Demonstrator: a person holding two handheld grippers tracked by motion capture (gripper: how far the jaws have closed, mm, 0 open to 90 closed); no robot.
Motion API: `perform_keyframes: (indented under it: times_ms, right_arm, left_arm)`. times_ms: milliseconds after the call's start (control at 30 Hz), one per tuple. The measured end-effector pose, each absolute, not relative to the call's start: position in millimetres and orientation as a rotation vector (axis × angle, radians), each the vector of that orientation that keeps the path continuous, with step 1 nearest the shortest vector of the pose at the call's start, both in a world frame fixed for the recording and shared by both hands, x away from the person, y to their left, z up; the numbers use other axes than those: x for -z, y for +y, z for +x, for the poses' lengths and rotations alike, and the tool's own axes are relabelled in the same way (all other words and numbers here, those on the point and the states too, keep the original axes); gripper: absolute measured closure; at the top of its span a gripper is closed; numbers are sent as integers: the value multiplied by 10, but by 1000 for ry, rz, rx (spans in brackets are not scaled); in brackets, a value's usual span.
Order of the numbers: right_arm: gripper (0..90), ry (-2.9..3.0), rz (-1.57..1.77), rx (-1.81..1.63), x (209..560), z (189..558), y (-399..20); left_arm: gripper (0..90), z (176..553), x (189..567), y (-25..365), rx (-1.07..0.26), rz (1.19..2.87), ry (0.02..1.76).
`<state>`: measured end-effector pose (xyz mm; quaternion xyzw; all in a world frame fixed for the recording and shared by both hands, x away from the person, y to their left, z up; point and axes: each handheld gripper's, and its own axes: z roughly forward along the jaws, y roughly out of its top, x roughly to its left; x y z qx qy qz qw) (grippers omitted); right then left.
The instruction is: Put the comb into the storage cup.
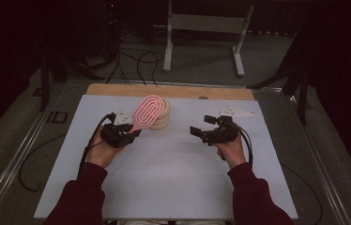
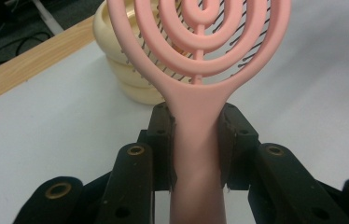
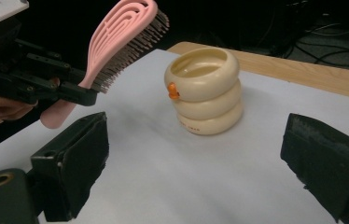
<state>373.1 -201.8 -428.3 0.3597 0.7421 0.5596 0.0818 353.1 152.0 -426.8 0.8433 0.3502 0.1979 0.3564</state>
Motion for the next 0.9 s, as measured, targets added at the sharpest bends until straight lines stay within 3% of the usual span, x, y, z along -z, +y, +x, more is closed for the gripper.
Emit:
perform_keyframes:
  times_ms: [900]
  right_arm:
    - [79, 2261, 1079, -1728, 4274, 3864, -1693]
  left_arm:
    - [703, 3444, 4351, 1093, -499, 2191, 785]
